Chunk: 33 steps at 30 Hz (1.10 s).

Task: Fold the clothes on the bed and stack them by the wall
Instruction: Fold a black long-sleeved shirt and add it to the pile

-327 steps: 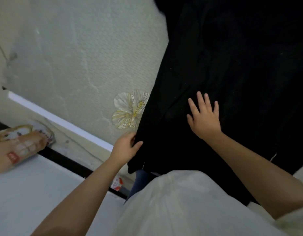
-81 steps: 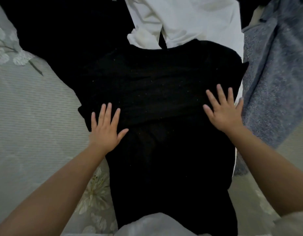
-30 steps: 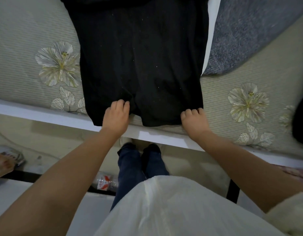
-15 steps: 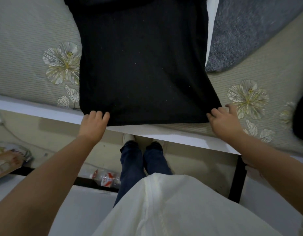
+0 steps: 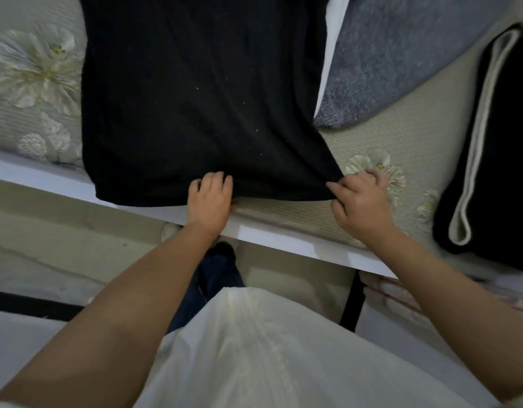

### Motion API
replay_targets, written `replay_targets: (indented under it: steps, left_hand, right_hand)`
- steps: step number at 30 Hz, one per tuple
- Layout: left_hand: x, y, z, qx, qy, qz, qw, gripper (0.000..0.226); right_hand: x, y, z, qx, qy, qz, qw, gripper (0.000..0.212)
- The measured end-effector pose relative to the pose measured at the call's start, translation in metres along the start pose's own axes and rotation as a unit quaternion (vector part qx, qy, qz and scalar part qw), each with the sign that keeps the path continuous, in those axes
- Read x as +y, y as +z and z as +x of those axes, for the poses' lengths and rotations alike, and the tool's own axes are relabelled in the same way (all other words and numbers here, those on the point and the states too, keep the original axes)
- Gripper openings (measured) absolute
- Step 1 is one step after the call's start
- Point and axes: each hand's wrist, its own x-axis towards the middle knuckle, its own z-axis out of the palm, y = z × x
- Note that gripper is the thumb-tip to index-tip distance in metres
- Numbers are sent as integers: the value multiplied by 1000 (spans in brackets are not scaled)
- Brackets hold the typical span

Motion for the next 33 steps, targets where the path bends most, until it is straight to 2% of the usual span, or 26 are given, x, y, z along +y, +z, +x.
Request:
replay_targets:
  steps: [2, 5, 11, 18, 19, 22, 24, 26, 29, 33]
  left_hand:
    - [-15, -6, -1, 25, -15, -21, 999, 52]
    - [-43, -13, 1, 17, -46, 17, 999, 56]
    - [-91, -35, -6, 144, -50, -19, 988, 43]
    - [-124, -48, -39, 103, -66, -35, 992, 31]
    - [-123, -46, -40, 92, -61, -36, 993, 31]
    - [-105, -33, -42, 59, -46, -46, 996, 50]
    - [-87, -24, -37, 65, -29, -58, 996, 59]
    - [-71, -20, -28, 53, -48, -70, 995, 64]
    - [-65, -21, -13, 51, -87, -70, 992, 60]
    - [-79, -32, -1, 20, -83, -2, 996, 39]
  right_hand:
    - [4, -3, 2, -3, 2, -1, 1000, 31]
    - [7, -5, 6, 0, 21, 10, 1000, 30]
    - [11, -5, 10, 26, 43, 9, 999, 31]
    - [8, -5, 12, -49, 26, 43, 998, 36]
    - [6, -6, 14, -60, 44, 53, 996, 35]
    - [8, -14, 26, -68, 149, 81, 983, 31]
    - [16, -24, 38, -40, 210, 87, 973, 33]
    - [26, -38, 50, -7, 273, 86, 958, 31]
    - [38, -49, 66, 11, 343, 92, 935, 29]
    - [44, -52, 79, -17, 350, 62, 935, 41]
